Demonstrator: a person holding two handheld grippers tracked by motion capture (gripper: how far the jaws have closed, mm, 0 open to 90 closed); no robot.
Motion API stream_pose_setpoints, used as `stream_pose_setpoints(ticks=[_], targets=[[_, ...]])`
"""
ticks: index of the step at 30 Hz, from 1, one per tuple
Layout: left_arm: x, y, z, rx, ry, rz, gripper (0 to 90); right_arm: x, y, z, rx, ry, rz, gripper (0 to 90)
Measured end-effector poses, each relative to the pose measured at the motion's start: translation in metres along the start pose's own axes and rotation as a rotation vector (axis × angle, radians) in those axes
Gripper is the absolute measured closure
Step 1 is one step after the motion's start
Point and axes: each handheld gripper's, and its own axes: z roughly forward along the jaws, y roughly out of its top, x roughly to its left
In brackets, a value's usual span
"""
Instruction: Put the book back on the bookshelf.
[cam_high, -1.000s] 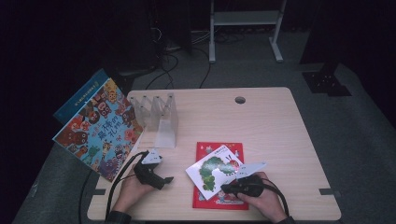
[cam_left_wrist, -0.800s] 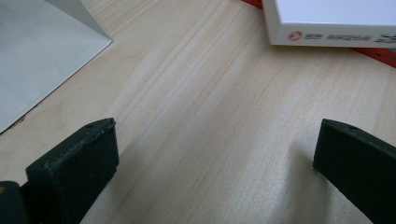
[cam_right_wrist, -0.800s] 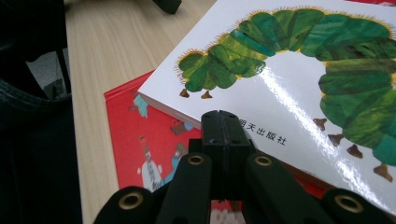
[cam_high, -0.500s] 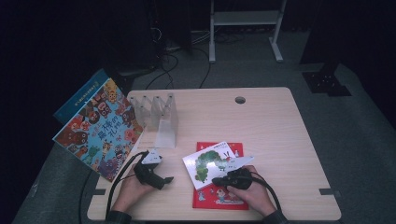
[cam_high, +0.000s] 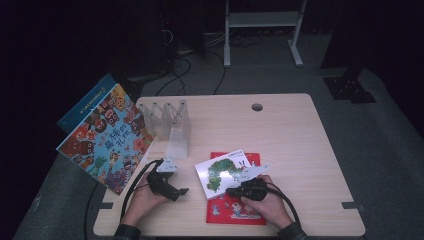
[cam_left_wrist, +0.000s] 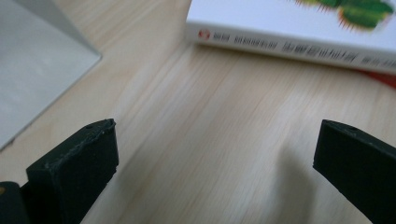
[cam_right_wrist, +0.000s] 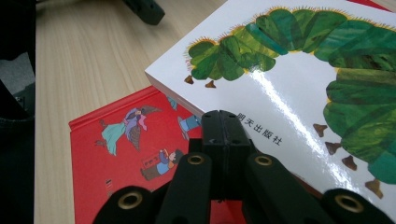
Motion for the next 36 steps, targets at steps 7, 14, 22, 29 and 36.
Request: stream_pose_setpoints(ticks=[7,14,22,29,36], targets=[[0.003,0.031,-0.001,-0.044,-0.072,-0.021,0.0,0.002,-0.002,0.001,0.01,-0.008,-0.016,89.6],[0.003,0.056,0.014,-0.03,-0.106,0.008,0.0,0.002,-0.002,0.001,0.009,-0.008,-0.014,89.6],[0.004,0.072,0.036,0.009,-0.139,0.014,0.0,0.002,-0.002,0.001,0.013,-0.007,-0.015,89.5],[0.003,0.081,0.054,0.035,-0.195,0.006,0.0,0.002,-0.002,0.001,0.013,-0.008,-0.015,89.5],[0.003,0.086,0.066,0.069,-0.233,0.005,0.0,0.002,-0.002,0.002,0.012,-0.008,-0.021,89.5]])
